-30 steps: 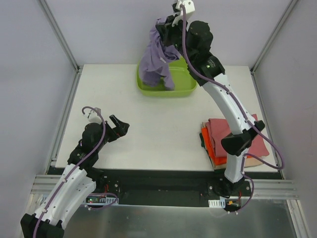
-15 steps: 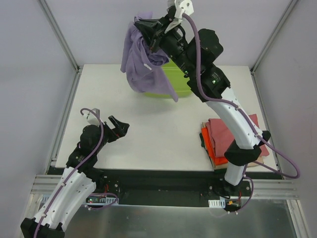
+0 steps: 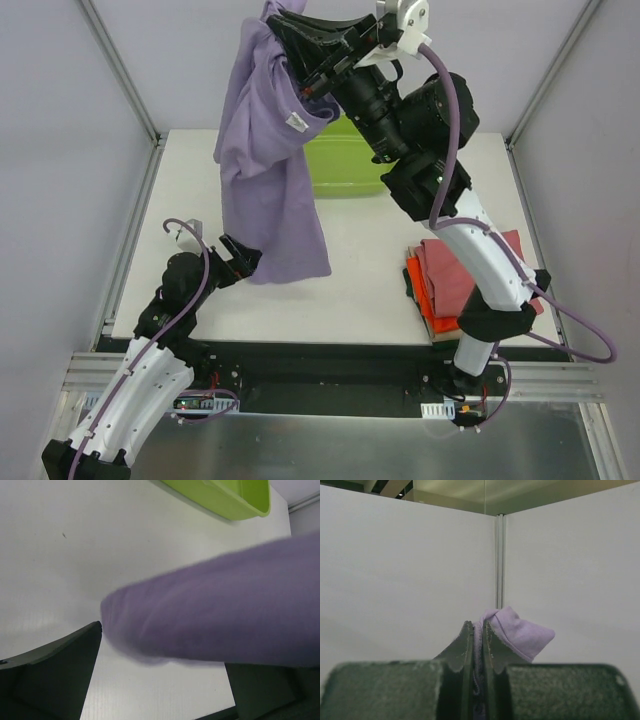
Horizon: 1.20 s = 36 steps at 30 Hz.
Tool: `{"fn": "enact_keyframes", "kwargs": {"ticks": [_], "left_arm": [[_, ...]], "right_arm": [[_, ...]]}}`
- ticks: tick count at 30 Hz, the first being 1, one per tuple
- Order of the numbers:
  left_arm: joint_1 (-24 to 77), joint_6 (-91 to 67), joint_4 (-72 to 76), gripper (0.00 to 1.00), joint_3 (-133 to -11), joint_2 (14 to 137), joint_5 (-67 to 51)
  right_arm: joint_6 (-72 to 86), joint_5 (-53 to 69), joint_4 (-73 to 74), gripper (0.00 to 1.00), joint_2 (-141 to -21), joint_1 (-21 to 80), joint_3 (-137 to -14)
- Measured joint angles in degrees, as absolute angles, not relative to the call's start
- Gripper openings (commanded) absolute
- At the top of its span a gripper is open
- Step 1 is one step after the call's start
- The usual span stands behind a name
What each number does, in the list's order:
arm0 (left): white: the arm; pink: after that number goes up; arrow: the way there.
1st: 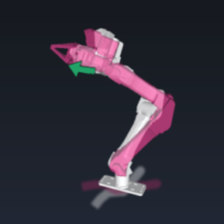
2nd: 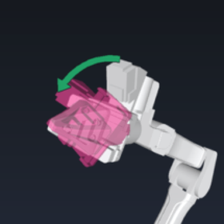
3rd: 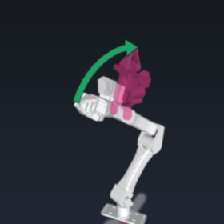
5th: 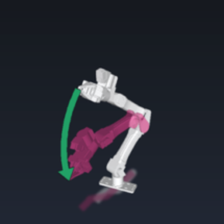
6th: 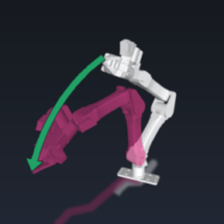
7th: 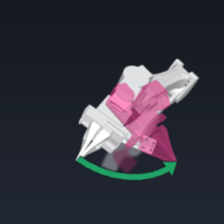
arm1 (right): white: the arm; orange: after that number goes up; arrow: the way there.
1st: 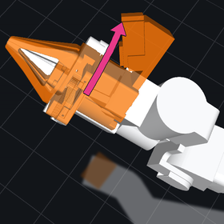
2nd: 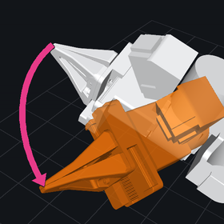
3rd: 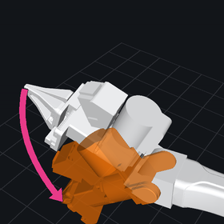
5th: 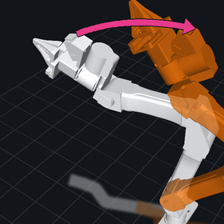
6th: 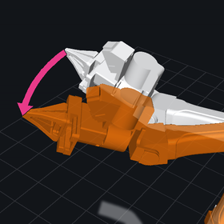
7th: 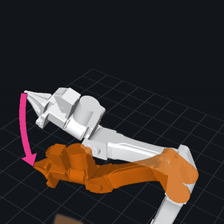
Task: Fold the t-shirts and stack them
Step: Move the tshirt to the center of the board
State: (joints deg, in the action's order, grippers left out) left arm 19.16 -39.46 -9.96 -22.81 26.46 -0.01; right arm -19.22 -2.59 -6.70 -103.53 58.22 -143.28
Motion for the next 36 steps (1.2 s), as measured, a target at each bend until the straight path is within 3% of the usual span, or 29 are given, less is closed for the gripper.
{"fn": "enact_keyframes", "kwargs": {"ticks": [6, 8, 11, 18, 21, 22, 26, 32, 36], "left_arm": [[19.16, -39.46, -9.98, 0.99, -22.70, 26.39, -0.01], [19.16, -39.46, -10.00, 0.87, -22.68, 26.39, -0.01], [19.16, -39.48, -10.37, 0.83, -22.68, 26.39, 0.40], [19.16, -39.64, -12.84, 0.94, -22.68, 27.83, 2.42], [19.16, -39.79, -13.39, 0.94, -22.68, 29.47, 3.20], [19.16, -39.83, -13.39, 0.94, -22.68, 30.04, 3.33], [19.16, -40.34, -13.41, 0.94, -22.68, 32.60, 3.46], [19.16, -41.63, -13.65, 0.88, -22.70, 36.99, 3.60], [19.14, -42.46, -13.93, 0.85, -22.94, 41.41, 2.76]], "right_arm": [[-22.11, -6.52, -8.25, 0.01, -99.20, 58.28, -134.23], [-22.70, -9.06, -8.03, 0.01, -98.48, 58.28, -130.98], [-22.52, -14.87, -6.87, 0.04, -95.53, 58.30, -121.47], [-12.60, -33.87, -5.30, 0.37, -80.79, 57.69, -71.94], [-4.97, -37.56, -2.33, 0.71, -79.44, 56.80, -55.48], [-3.05, -38.33, 0.12, 0.77, -79.44, 56.51, -51.75], [0.21, -40.38, 9.87, 0.94, -77.97, 56.29, -48.75], [-2.96, -39.83, 9.85, 0.97, -69.56, 56.34, -52.03], [-4.32, -36.60, 7.68, 0.97, -70.67, 56.16, -53.25]]}}
